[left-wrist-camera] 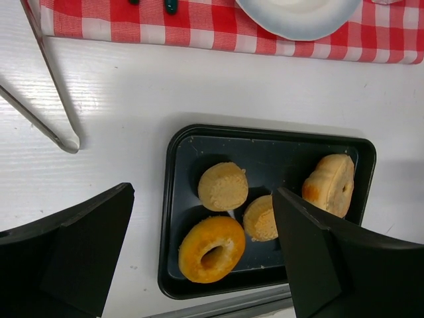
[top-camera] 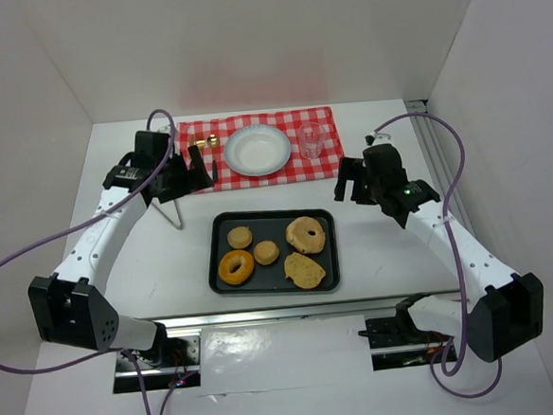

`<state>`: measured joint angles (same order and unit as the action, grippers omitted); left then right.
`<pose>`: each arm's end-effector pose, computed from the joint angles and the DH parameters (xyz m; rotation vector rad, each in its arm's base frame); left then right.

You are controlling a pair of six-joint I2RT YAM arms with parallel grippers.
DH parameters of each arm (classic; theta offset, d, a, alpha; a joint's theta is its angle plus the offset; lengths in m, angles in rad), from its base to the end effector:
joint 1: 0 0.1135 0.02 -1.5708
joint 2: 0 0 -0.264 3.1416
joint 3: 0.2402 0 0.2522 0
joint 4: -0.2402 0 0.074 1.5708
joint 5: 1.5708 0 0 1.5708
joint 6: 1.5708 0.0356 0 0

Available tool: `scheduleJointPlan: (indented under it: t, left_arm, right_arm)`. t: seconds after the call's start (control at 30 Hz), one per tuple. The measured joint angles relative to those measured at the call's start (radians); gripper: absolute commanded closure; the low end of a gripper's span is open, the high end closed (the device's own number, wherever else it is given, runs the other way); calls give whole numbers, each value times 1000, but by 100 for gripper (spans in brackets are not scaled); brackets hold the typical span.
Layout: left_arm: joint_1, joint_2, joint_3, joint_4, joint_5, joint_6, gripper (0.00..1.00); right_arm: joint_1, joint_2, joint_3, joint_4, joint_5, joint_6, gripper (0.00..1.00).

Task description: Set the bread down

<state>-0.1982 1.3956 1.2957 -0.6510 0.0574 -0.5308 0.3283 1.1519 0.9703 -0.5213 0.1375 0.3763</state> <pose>0.2974 -0.0618 0.3340 -0.3616 2.3324 -0.4289 0.2361 0.0753 0.2988 0.1271 2.2714 0.2166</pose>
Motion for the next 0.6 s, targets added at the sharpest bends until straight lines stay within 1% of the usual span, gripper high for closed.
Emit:
scheduleJointPlan:
  t: [0.1, 0.23, 0.33, 0.43, 0.6]
  left_arm:
    - [16, 11, 0, -1, -16, -5, 1]
    - [45, 50, 11, -26, -117, -40, 4]
    - [74, 118, 32, -50, -214, -76, 3]
    - [102, 195, 45, -63, -274, -109, 1]
    - [140, 326, 72, -82, -310, -181, 1]
  right_arm:
    - [0, 3, 0, 1, 0, 0, 0]
    - [0, 8, 0, 4, -2, 0, 0]
    - [0, 9, -2, 11, -8, 0, 0]
    - [0, 11, -5, 21, -22, 0, 0]
    - [0, 35, -15, 28, -37, 0, 0]
